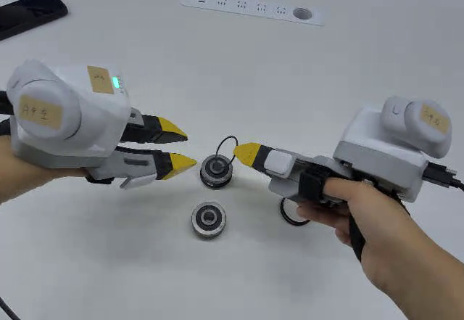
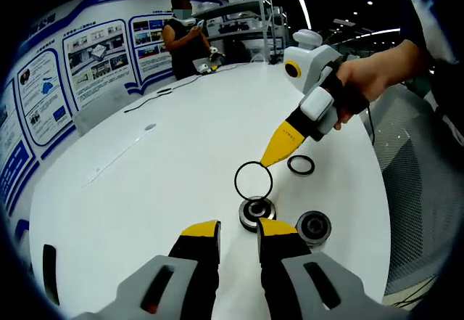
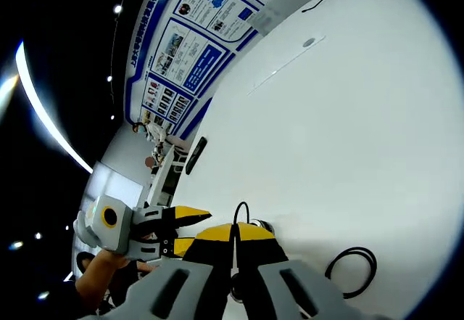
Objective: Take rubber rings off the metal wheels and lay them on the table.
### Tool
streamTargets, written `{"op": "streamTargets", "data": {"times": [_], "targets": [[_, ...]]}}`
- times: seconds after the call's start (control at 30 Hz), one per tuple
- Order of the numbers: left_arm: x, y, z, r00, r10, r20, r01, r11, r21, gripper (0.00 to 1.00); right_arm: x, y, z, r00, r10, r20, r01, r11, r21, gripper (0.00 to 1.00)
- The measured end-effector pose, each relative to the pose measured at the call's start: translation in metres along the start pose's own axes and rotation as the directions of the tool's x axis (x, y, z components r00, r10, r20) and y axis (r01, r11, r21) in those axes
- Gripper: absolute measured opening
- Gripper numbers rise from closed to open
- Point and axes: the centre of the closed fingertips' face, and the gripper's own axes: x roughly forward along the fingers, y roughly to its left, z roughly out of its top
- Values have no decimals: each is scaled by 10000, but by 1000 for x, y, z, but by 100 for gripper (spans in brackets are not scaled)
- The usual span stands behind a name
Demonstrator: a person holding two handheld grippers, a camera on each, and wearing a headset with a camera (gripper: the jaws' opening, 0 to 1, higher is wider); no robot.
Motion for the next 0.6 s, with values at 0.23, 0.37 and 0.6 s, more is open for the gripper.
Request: {"op": "streamTargets", "data": {"times": [0.23,0.37,0.6], "targets": [[0,-1,3,9999,121,107,-118,9996,-265,20,-23,-18,-2,9986,-451,265,442,9985,330,2],[-1,0,2,9999,119,93,-117,9997,-234,20,-37,-31,-7,9964,-775,349,756,9957,544,2],[1,-1,7,9996,108,251,-99,9994,-341,19,-63,-62,-22,9883,-1471,396,1419,9835,1125,2]]}}
